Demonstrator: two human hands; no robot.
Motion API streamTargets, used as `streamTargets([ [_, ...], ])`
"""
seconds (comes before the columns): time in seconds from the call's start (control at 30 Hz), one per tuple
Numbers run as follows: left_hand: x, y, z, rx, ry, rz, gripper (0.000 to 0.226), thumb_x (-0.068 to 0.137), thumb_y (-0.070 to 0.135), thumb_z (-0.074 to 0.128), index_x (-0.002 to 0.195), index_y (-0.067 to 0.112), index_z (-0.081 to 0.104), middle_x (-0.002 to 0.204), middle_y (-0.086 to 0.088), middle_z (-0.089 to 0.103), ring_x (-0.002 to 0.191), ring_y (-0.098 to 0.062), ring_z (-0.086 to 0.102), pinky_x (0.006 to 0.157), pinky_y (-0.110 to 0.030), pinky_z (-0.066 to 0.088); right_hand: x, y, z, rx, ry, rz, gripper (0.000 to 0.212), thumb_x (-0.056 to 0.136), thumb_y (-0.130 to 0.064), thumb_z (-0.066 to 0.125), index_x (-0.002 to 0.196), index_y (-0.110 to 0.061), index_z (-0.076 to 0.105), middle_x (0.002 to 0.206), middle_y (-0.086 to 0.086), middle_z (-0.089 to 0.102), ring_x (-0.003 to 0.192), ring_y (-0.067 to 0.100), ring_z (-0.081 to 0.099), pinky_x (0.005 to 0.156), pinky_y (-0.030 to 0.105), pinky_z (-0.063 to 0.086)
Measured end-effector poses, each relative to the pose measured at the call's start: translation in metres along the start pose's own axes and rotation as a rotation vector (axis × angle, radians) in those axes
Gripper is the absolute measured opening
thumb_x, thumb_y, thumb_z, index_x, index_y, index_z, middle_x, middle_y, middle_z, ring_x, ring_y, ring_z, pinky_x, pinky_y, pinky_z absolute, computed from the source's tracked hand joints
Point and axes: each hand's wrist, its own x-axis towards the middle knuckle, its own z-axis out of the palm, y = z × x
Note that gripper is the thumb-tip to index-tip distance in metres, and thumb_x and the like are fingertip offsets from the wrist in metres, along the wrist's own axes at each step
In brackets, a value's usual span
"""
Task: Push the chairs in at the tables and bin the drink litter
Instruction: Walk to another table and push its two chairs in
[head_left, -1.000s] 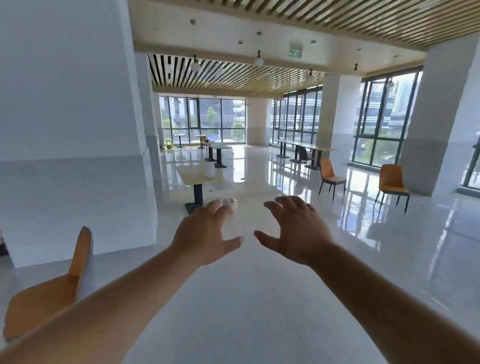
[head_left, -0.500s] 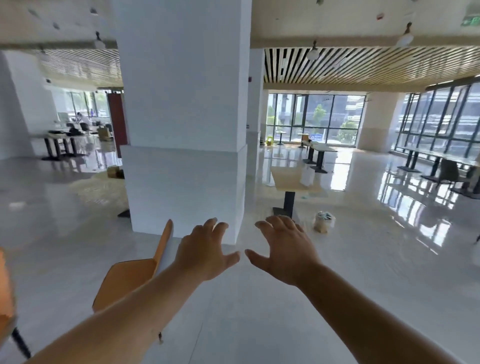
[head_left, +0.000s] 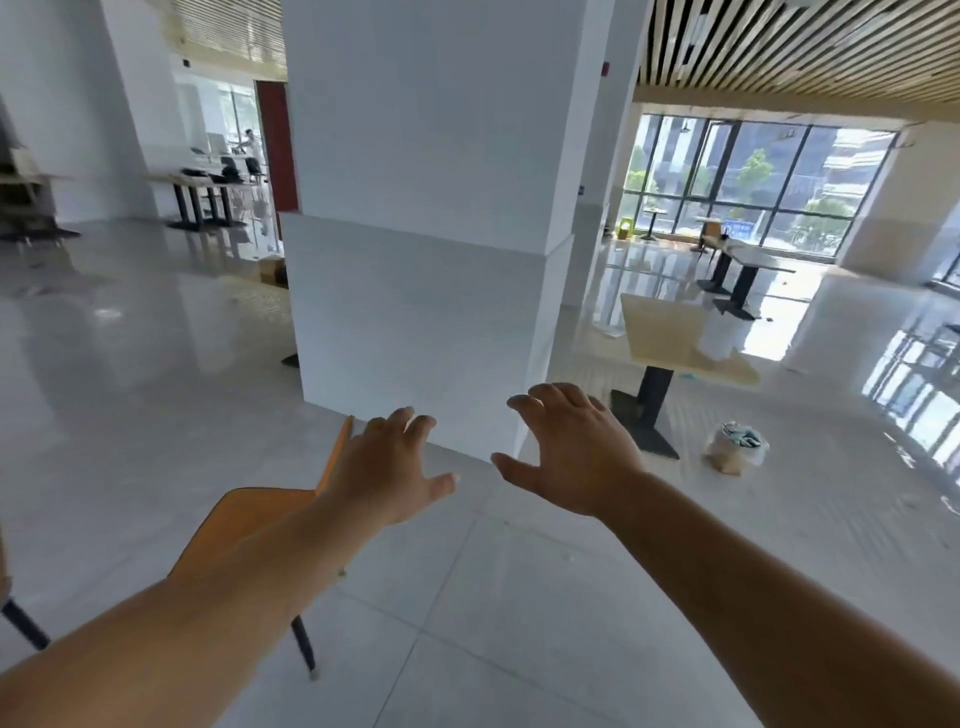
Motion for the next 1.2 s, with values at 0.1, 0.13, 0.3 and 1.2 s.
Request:
streamTargets([
  [0.1, 0.066, -0.011, 0.033, 0.04, -0.009, -0.063, 0.087, 0.085, 0.081, 0.049, 0.151, 0.026, 0.034, 0.164, -0.006, 0.032, 0.139, -0.032, 0.041, 0.105, -0.05, 0.044, 0.069, 0.039, 0.057, 0.051, -0.025, -0.099, 0.083, 0.09, -0.083, 0.036, 0.151, -0.027, 0.044, 0.153, 0.003, 0.049, 0.142, 0.026, 0.041, 0.114, 0.044, 0.036],
  [0.13, 0.087, -0.016, 0.043, 0.05, -0.015, -0.099, 0.087, 0.085, 0.08, 0.049, 0.151, 0.025, 0.034, 0.163, -0.006, 0.033, 0.138, -0.033, 0.042, 0.104, -0.05, 0.046, 0.092, 0.051, 0.075, 0.068, -0.036, -0.132, 0.084, 0.089, -0.083, 0.035, 0.151, -0.027, 0.044, 0.153, 0.002, 0.049, 0.142, 0.026, 0.041, 0.114, 0.043, 0.036],
  [0.3, 0.165, -0.053, 0.082, 0.029, -0.102, -0.336, 0.093, 0.084, 0.084, 0.045, 0.153, 0.024, 0.03, 0.159, -0.006, 0.036, 0.134, -0.033, 0.045, 0.1, -0.049, 0.048, 0.207, 0.091, 0.15, 0.16, -0.142, -0.294, 0.087, 0.087, -0.085, 0.031, 0.15, -0.027, 0.044, 0.148, -0.002, 0.052, 0.139, 0.023, 0.044, 0.112, 0.043, 0.039],
  [1.2, 0.303, -0.293, 0.413, -0.385, -0.411, -1.266, 0.027, 0.085, 0.051, 0.058, 0.108, 0.039, 0.052, 0.099, 0.013, 0.057, 0.09, -0.016, 0.058, 0.084, -0.044, 0.053, 0.633, -0.066, 0.577, 0.22, -0.656, -1.206, 0.084, 0.09, -0.07, 0.058, 0.158, -0.03, 0.028, 0.16, -0.005, 0.039, 0.143, 0.02, 0.034, 0.114, 0.038, 0.035],
])
